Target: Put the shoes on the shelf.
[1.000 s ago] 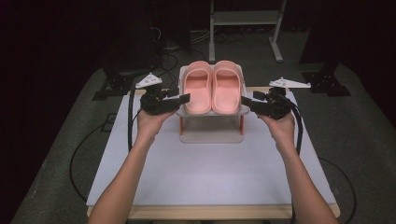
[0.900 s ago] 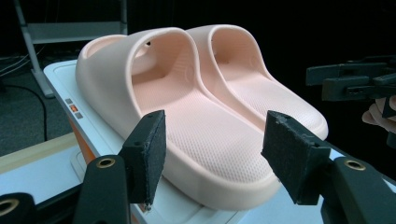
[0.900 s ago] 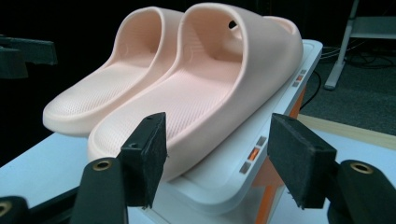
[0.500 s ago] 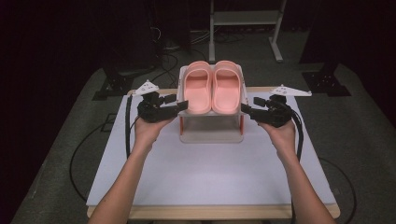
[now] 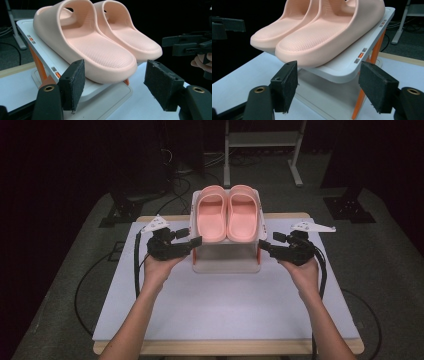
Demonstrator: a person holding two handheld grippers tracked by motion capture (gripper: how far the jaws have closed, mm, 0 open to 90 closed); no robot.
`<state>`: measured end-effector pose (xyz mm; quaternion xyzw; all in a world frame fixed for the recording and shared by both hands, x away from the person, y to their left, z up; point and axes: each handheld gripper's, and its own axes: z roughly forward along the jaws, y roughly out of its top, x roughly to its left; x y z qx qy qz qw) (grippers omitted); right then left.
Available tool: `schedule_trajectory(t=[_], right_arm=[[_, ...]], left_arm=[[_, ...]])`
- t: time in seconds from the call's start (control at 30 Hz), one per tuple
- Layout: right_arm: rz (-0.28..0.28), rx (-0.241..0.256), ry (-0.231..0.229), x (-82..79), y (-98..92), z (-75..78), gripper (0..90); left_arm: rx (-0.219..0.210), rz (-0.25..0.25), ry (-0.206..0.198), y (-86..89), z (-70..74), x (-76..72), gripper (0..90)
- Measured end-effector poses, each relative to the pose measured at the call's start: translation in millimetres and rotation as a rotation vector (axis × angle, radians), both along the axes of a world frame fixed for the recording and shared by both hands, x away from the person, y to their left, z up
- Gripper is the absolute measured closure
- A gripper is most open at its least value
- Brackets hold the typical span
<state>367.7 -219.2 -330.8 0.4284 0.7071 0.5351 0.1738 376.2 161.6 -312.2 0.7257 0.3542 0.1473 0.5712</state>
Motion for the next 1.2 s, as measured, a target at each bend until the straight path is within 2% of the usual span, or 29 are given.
schedule_trajectory(t=[0.13,0.37,0.6,0.87,1.2], right_arm=[[-0.005,-0.001,-0.003,-5.2,-2.7,-3.2,29.9],[-0.003,0.005,-0.012,-13.5,-5.4,-9.1,29.5],[-0.004,0.001,0.003,-17.3,-7.6,-18.8,29.3],[-0.015,0.019,0.005,-27.9,-14.3,-25.7,29.3],[-0.02,0.018,-0.002,-38.0,-19.6,-33.5,29.0]], left_arm=[[0.008,-0.003,-0.002,-0.6,-3.1,-4.3,31.2],[-0.005,-0.011,0.001,-3.0,-9.7,-10.6,30.7],[0.0,-0.026,0.001,-4.0,-16.6,-19.2,28.4],[0.016,-0.016,-0.01,-1.3,-18.6,-27.5,27.4],[0.008,-0.008,-0.015,5.6,-27.1,-36.3,25.9]])
